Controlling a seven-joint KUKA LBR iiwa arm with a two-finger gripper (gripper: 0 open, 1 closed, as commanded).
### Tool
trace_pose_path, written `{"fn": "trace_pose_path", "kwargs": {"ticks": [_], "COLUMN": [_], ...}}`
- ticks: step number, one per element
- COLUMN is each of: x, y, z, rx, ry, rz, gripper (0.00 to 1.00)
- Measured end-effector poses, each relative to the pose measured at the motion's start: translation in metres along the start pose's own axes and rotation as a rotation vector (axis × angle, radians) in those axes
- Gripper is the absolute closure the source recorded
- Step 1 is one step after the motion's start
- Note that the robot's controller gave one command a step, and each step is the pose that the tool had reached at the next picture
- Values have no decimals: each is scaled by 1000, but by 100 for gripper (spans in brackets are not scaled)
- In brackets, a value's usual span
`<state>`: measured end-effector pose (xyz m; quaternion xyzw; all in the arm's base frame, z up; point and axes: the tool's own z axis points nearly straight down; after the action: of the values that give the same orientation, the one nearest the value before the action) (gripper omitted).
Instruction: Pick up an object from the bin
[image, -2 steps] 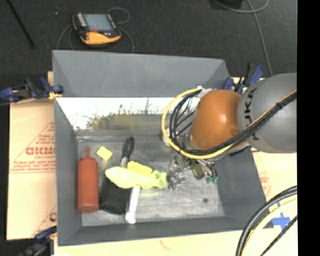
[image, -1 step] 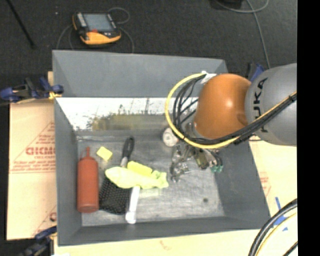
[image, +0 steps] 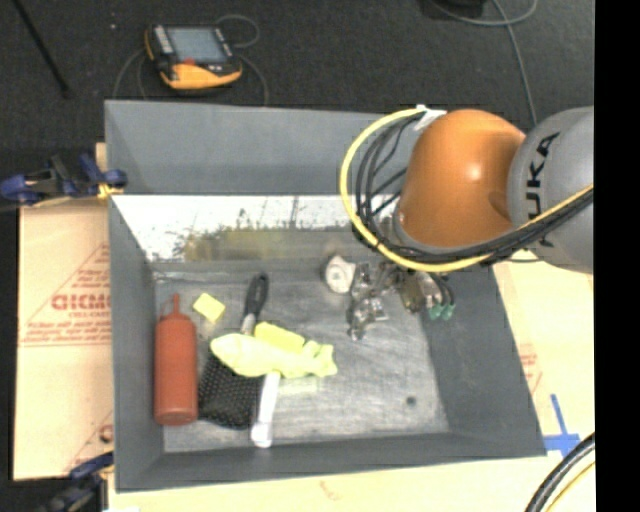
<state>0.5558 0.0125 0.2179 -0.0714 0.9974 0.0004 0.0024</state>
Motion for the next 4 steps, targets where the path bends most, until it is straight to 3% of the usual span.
{"fn": "trace_pose_path", "kwargs": {"ticks": [1, 2, 3, 4], "x": [-11, 4, 4, 24], "y": [16, 13, 13, 20], "z": [22, 48, 47, 145], "rx": [1, 0, 0, 1], "ry": [-5, 3, 1, 6], "rz": [1, 80, 80, -24], "gripper": [100, 0, 0, 100]}}
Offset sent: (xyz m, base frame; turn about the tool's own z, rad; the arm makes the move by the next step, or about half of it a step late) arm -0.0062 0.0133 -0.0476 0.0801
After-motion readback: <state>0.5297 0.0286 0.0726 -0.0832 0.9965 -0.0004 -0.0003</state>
